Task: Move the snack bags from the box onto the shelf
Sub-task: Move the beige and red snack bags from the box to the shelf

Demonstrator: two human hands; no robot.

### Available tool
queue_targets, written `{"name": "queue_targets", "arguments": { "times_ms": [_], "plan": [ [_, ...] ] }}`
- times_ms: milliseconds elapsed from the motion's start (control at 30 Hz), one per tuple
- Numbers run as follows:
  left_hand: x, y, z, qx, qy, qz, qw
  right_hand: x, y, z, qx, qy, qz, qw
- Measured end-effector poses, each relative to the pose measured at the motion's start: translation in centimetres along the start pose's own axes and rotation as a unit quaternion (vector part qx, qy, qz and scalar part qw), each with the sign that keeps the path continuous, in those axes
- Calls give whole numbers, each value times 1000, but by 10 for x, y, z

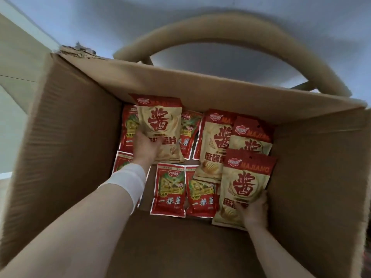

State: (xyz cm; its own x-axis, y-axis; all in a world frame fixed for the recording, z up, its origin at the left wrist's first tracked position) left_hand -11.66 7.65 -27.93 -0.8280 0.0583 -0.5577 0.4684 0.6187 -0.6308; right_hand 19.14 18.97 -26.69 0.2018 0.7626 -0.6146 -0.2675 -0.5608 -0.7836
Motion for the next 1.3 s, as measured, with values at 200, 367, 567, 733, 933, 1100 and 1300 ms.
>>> {"name": "queue_targets", "arguments": {
  "times_ms": [200,367,567,733,933,1100,1300],
  "plan": [
    [31,2,3,-4,-6,-1,1000,0,9,7,10,-4,-50,999],
    [27,-2,3,-61,-66,134,987,0,12,5,21,-1,20,1000],
    [16,1,-2,-54,-37,188,980,2,19,-9,35,1,160,986],
    [-12,-10,-10,-71,-2,166,984,-7,8,-1,81,-14,173,981],
    [-80,-61,-33,-141,24,128,981,-51,-52,19,164,-91,159,969],
    [-155,-111,-69,-207,63,123,969,-111,-121,11,292,-117,115,942],
    [-253,-152,-108,-245,206,170,932,-200,-180,-43,433,-145,49,888]
  ]
}}
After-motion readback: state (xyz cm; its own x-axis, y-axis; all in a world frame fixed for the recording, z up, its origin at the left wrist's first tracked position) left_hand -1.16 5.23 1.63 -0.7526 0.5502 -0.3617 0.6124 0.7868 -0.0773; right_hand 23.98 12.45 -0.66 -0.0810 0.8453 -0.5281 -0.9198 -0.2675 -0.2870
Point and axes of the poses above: each hand's wrist, its own x-axis towards the middle knuckle, its own y-axis out of the palm, z = x × y, the point moved 2 cm from there along x, towards the middle knuckle, and after that the axes turned 10 degrees about -z, right-handed, at the moved point
